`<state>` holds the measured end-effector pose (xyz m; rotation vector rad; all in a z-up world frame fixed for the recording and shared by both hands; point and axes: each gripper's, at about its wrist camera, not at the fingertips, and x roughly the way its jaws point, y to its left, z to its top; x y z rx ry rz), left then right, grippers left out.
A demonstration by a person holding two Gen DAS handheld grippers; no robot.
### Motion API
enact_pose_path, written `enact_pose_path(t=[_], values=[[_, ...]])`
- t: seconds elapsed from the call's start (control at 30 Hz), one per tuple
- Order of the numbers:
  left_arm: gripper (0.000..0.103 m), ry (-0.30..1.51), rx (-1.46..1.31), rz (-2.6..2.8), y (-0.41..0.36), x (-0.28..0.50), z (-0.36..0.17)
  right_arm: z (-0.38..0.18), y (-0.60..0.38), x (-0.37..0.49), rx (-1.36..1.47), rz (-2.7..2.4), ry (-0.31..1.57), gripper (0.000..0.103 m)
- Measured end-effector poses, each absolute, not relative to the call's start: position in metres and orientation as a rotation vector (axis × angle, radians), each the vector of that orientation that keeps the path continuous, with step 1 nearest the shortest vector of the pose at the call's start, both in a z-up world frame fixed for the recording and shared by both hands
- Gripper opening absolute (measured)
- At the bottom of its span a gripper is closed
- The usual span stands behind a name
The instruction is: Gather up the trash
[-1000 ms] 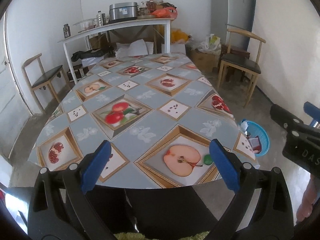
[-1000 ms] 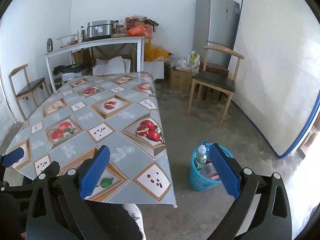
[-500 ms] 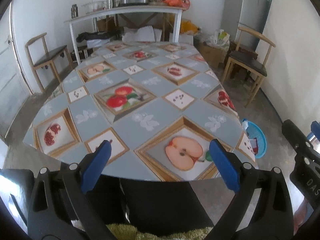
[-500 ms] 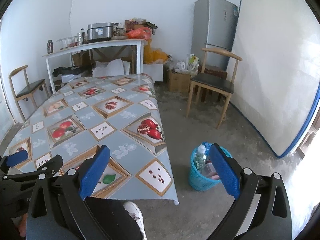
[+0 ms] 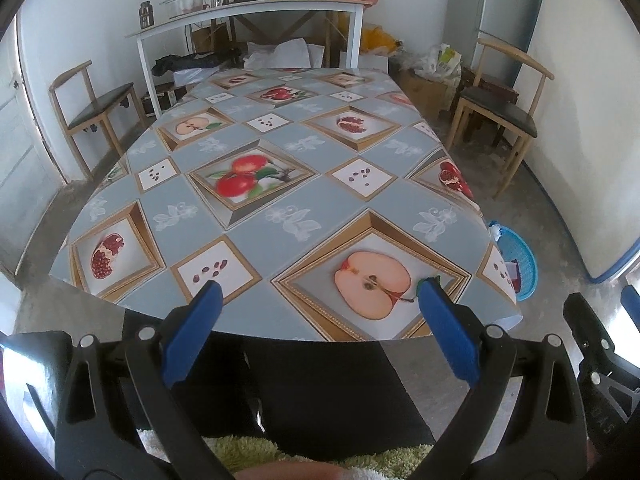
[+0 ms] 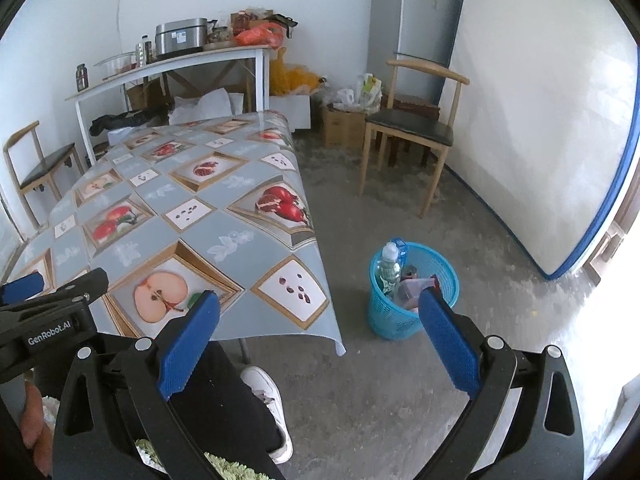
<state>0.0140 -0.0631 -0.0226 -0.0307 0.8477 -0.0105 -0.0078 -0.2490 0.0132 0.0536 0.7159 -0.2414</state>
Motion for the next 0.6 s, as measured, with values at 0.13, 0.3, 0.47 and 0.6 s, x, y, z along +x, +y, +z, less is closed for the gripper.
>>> enact_pose_path(t=[0.13,0.3,0.47,0.6], values=[[0.094,0.843,-0.029,-0.013,-0.0636,0.0128,-0.0223,0.0135,-0.252,-0.0103,0.065,-0.249,0.708,0.097],[0.094,0.834,-0.017,-0.027,-0.0664,0.0103,-0.0207,0.0124,-0.255,-0.0136,0.071,-0.256,0.706,0.097],[0.094,0.828,0.001,-0.044,-0.0694,0.0086,-0.0192,0.0118,-0.258,-0.0154,0.075,-0.26,0.705,0.097],[0.094,0.829,0.001,-0.043,-0.0716,0.0081,-0.0186,0.0123,-0.2581,-0.0166,0.073,-0.261,0.703,0.097]])
